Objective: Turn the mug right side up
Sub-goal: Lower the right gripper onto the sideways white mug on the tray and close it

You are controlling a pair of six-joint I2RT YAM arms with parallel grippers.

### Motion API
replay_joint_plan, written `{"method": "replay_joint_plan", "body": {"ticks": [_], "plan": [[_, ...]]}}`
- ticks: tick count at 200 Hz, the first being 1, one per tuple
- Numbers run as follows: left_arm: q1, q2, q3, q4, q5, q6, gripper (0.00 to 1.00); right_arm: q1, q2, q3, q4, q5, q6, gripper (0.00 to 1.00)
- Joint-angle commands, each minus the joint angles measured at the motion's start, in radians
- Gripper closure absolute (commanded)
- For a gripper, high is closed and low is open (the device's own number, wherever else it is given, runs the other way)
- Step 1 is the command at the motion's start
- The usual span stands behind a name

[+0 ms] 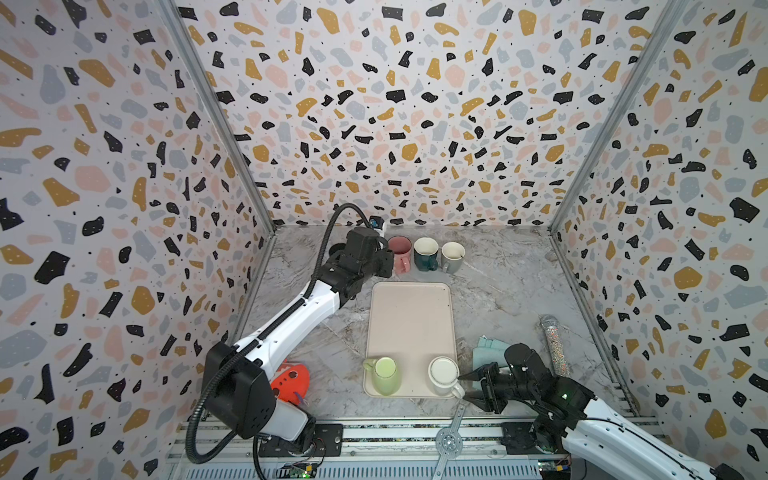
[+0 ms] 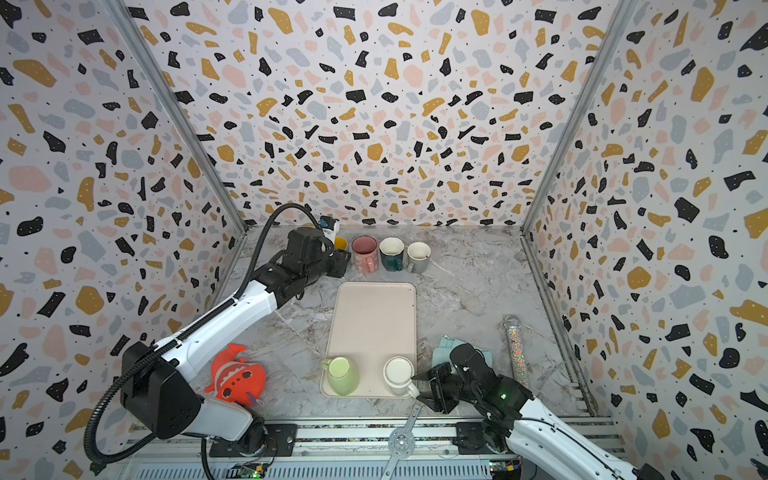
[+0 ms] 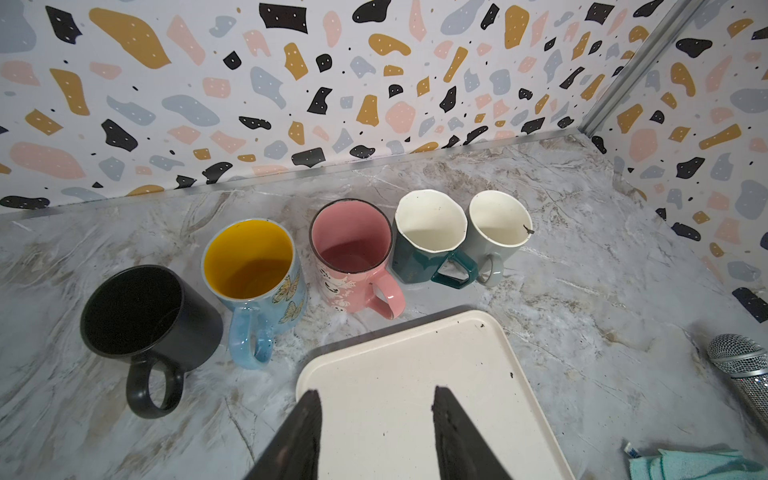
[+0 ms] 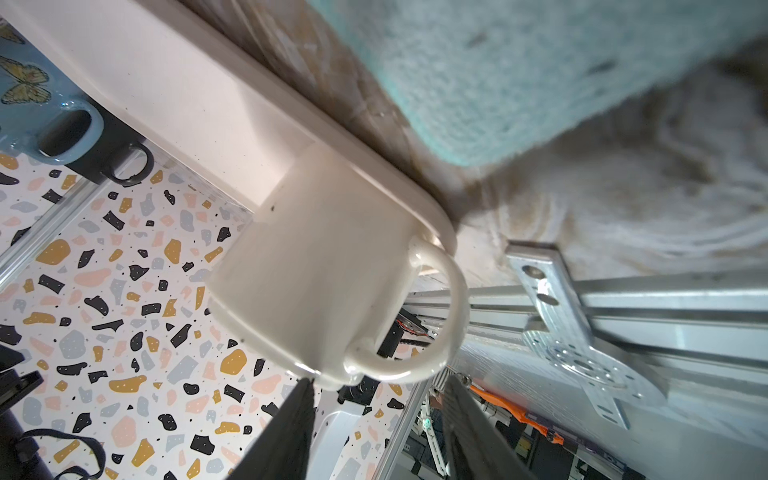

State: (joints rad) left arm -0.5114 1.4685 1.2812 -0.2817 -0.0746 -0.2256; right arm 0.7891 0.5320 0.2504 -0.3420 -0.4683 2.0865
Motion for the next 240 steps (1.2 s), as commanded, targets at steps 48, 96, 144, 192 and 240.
{"method": "replay_joint_plan", "body": {"ticks": [48,96,144,192,240], "plan": [[0.016,0.008,-0.01,0.006,0.019,-0.008,0.55,0.027,0.01,-0.021,0.059,0.119,0.322,0.49],[0.024,0.016,-0.011,0.006,0.025,-0.01,0.55,0.027,0.022,-0.055,0.158,0.174,0.356,0.51],[0.03,0.029,-0.006,0.004,0.032,-0.012,0.55,0.024,0.057,-0.082,0.265,0.216,0.382,0.54],[0.037,0.035,-0.003,0.004,0.045,-0.013,0.55,0.024,0.091,-0.074,0.298,0.171,0.384,0.54],[0.044,0.033,-0.006,-0.003,0.047,-0.012,0.55,0.021,0.214,-0.075,0.436,0.11,0.371,0.55]]}}
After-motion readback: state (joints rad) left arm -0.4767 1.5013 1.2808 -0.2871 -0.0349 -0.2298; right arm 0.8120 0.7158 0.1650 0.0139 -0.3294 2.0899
